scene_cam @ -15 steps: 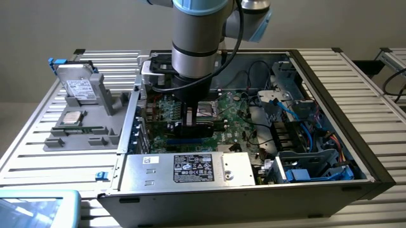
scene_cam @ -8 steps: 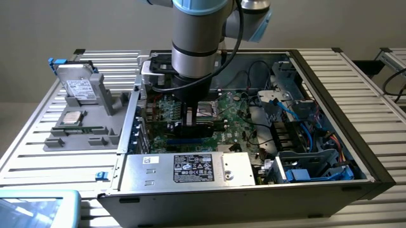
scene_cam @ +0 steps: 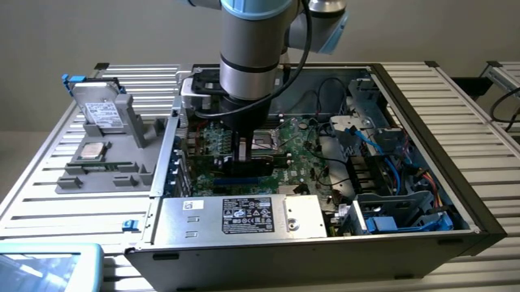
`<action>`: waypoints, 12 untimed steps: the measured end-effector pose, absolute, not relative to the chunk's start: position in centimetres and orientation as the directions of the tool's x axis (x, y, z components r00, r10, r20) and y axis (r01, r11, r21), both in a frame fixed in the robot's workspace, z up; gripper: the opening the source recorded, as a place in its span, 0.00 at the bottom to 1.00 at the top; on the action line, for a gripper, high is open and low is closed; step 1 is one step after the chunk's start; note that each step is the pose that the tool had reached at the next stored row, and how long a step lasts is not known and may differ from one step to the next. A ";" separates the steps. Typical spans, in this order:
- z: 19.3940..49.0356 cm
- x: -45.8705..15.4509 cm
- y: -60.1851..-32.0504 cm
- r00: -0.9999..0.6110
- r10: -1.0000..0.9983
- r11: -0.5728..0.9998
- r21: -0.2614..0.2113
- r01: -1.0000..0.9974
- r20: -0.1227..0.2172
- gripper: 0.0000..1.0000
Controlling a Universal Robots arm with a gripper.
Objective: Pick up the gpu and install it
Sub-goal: 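Insert the gpu into the slot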
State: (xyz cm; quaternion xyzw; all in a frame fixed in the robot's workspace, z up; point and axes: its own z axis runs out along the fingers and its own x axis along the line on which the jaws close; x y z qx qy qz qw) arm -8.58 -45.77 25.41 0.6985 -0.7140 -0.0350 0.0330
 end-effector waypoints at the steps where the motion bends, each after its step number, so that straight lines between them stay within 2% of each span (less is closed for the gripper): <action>1: 25.4 -8.6 -45.8 -0.022 -1.000 0.022 0.096 -0.995 -0.002 0.28; 12: 25.1 -8.6 -45.7 -0.022 -1.000 0.023 0.094 -0.995 0.006 0.28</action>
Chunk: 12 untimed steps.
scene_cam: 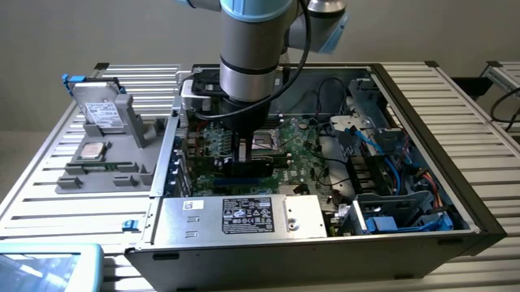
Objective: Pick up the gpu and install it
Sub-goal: 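Insert the gpu into the slot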
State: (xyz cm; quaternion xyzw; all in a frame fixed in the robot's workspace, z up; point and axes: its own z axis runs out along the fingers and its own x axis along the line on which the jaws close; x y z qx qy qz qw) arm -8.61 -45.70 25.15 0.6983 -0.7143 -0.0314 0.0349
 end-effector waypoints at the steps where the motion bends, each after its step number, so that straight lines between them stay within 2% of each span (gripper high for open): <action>1: 25.2 -8.6 -45.7 -0.022 -1.000 0.023 0.094 -0.995 0.007 0.28; 12: 24.9 -8.6 -45.6 -0.022 -1.000 0.023 0.090 -0.996 0.013 0.28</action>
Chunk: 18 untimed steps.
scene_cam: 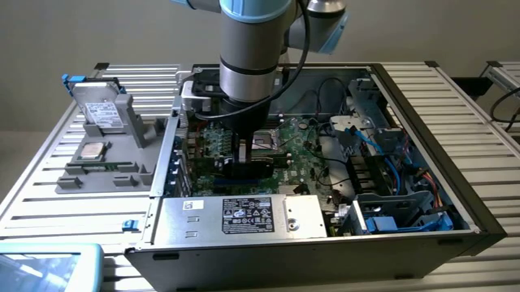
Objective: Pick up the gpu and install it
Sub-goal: 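Insert the gpu into the slot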
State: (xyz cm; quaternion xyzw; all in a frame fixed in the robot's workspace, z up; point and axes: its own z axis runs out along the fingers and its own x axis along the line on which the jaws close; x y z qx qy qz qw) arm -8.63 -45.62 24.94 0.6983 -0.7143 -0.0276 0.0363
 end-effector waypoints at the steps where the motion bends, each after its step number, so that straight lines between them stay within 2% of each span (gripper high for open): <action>1: 24.9 -8.6 -45.6 -0.022 -1.000 0.023 0.090 -0.996 0.013 0.28; 18: 24.8 -9.0 -45.6 -0.022 -1.000 0.023 0.085 -0.996 0.013 0.28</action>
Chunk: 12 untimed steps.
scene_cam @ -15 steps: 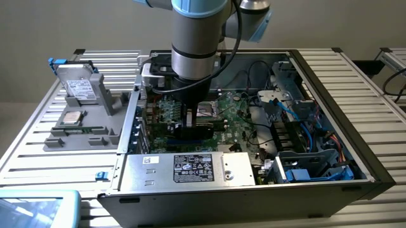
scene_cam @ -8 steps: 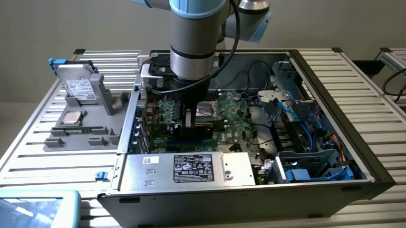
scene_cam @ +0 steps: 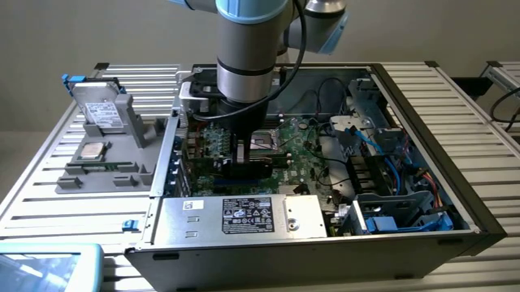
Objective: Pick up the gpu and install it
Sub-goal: 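Insert the gpu into the slot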
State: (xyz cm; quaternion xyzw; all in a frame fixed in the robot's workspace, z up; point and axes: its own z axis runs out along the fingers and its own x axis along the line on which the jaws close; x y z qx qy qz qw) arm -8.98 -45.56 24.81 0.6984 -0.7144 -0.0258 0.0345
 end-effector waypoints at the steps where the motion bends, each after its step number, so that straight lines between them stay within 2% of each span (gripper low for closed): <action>1: 24.8 -9.0 -45.6 -0.022 -1.000 0.023 0.085 -0.996 0.013 0.28; 12: 24.7 -9.0 -45.6 -0.022 -1.000 0.023 0.084 -0.996 0.014 0.28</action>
